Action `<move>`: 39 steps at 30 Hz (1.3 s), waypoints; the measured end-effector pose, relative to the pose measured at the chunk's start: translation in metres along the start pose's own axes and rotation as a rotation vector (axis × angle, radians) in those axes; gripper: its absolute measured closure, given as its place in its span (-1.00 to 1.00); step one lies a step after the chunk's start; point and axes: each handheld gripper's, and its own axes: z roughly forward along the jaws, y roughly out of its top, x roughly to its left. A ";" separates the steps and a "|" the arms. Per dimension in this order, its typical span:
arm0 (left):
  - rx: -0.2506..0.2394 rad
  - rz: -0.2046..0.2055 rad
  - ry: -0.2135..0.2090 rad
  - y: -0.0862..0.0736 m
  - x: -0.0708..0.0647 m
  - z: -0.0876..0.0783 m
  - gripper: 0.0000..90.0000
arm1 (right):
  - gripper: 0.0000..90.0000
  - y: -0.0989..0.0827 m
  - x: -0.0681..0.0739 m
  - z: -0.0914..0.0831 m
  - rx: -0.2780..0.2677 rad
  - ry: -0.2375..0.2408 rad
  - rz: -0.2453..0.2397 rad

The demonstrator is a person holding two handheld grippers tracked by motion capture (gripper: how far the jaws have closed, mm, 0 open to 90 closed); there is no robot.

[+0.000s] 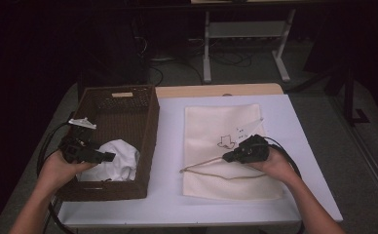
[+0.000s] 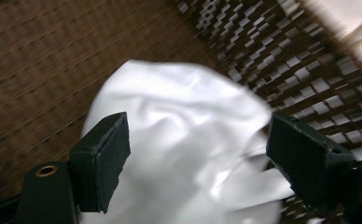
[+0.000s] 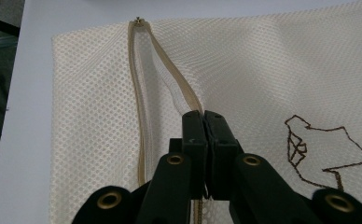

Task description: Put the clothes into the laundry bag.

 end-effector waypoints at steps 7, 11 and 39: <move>0.117 0.016 0.064 -0.003 0.003 0.013 -0.48 | 0.94 0.000 -0.001 -0.001 -0.001 -0.001 0.000; 0.156 0.010 0.076 -0.003 0.007 0.021 -0.48 | 0.94 0.000 -0.001 0.000 0.000 -0.001 0.003; 0.384 -0.067 -0.020 -0.007 0.025 0.068 0.47 | 0.93 0.001 -0.002 -0.001 0.006 -0.010 0.004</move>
